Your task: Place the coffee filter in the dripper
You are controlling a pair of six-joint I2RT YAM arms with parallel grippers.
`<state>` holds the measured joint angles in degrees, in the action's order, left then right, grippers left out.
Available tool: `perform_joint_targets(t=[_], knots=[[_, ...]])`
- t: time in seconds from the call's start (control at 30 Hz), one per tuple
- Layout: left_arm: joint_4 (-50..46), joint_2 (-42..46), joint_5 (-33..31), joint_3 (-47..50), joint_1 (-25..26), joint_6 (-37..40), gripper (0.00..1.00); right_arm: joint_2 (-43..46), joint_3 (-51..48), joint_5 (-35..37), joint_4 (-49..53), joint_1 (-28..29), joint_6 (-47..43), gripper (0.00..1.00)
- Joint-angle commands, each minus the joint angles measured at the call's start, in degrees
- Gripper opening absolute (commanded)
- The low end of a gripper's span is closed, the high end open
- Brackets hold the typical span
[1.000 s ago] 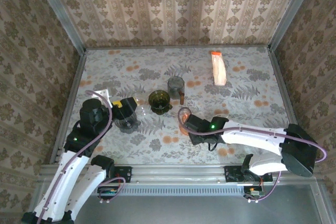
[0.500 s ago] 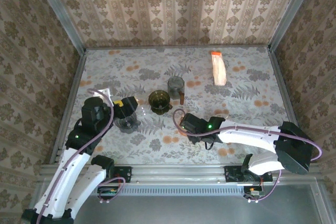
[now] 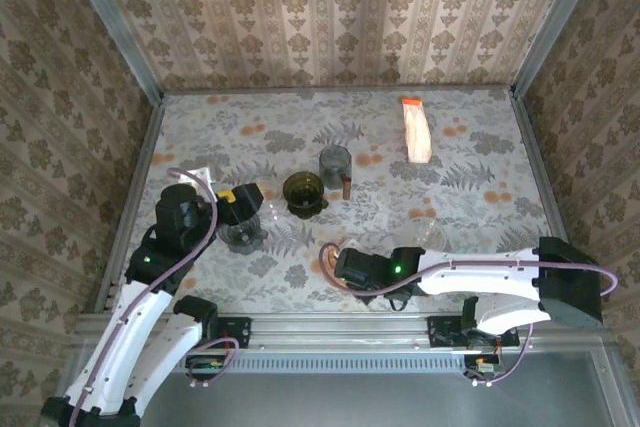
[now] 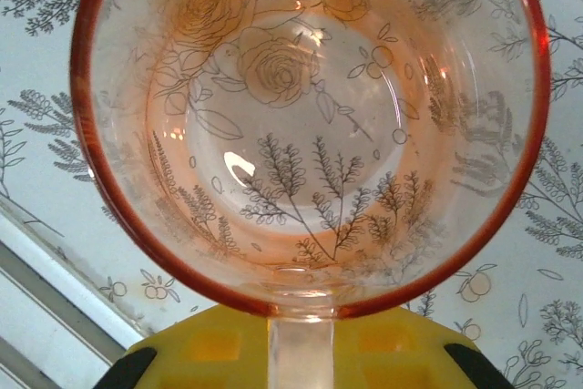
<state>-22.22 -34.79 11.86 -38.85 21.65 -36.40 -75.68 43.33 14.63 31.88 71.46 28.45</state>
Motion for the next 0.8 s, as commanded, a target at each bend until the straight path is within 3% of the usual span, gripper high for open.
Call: perform_joint_targets(t=[0.0,0.27,0.57,0.77], knots=[[1.91,0.02,0.97,0.62,-0.38,-0.33,0.86,0.62,-0.31,1.33,1.16,0.78,2.0,0.26],[2.33,0.07,1.32,0.88,-0.38,-0.95,0.88,5.5,2.22,6.75,8.74,0.73,9.95,0.66],[5.81,0.59,2.38,3.05,-0.47,-1.98,0.89,16.57,3.42,15.12,33.11,-0.32,34.13,0.77],[6.8,0.94,2.95,4.26,-0.56,-2.26,0.89,19.01,0.82,12.62,38.57,-5.2,39.05,0.78]])
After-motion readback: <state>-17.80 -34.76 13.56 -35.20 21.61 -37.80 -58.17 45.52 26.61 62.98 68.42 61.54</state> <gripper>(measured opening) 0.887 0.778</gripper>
